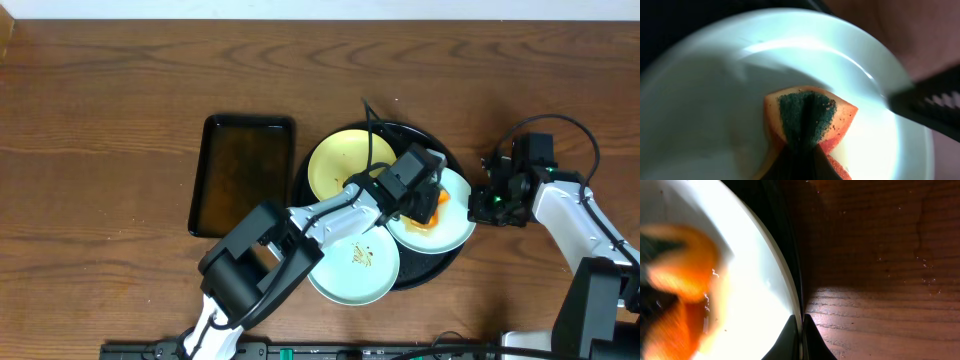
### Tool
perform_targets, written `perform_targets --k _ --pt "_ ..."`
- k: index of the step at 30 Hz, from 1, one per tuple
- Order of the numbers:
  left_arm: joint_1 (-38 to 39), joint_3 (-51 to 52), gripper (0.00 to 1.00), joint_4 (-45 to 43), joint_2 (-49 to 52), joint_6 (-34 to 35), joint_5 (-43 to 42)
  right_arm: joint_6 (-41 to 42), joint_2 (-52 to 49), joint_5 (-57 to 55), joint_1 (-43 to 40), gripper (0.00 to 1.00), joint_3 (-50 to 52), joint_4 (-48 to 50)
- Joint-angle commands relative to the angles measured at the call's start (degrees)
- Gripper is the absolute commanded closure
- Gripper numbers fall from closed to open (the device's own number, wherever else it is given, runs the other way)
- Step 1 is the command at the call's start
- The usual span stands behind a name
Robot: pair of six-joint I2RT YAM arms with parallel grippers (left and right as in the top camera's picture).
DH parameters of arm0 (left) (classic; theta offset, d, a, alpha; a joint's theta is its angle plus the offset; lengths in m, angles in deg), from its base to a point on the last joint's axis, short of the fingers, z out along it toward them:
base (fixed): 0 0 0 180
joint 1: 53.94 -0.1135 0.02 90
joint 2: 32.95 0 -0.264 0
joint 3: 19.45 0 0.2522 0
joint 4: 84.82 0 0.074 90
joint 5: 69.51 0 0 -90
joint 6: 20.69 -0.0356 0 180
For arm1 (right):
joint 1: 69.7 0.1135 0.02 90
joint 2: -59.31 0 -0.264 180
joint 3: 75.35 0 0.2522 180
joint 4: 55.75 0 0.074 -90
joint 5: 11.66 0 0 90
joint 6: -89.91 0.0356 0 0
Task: Clean dirty plates on tray and stack at the side
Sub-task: 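Scrub the mint plate with the sponge while the right gripper holds it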
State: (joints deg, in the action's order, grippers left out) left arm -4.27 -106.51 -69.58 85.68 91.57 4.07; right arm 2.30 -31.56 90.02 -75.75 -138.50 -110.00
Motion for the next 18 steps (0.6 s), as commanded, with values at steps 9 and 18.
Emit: perform_targets --k 9,18 --pt "-2.97 -0.57 0.93 9.25 0.57 -1.20 2.62 0.35 -0.63 -2.38 -0.68 0.99 -0.44 -0.46" --pt "1.05 -0.57 0.93 17.42 -6.99 -7.43 -2.45 4.37 -0.63 -6.54 -0.70 0.99 -0.44 -0.22"
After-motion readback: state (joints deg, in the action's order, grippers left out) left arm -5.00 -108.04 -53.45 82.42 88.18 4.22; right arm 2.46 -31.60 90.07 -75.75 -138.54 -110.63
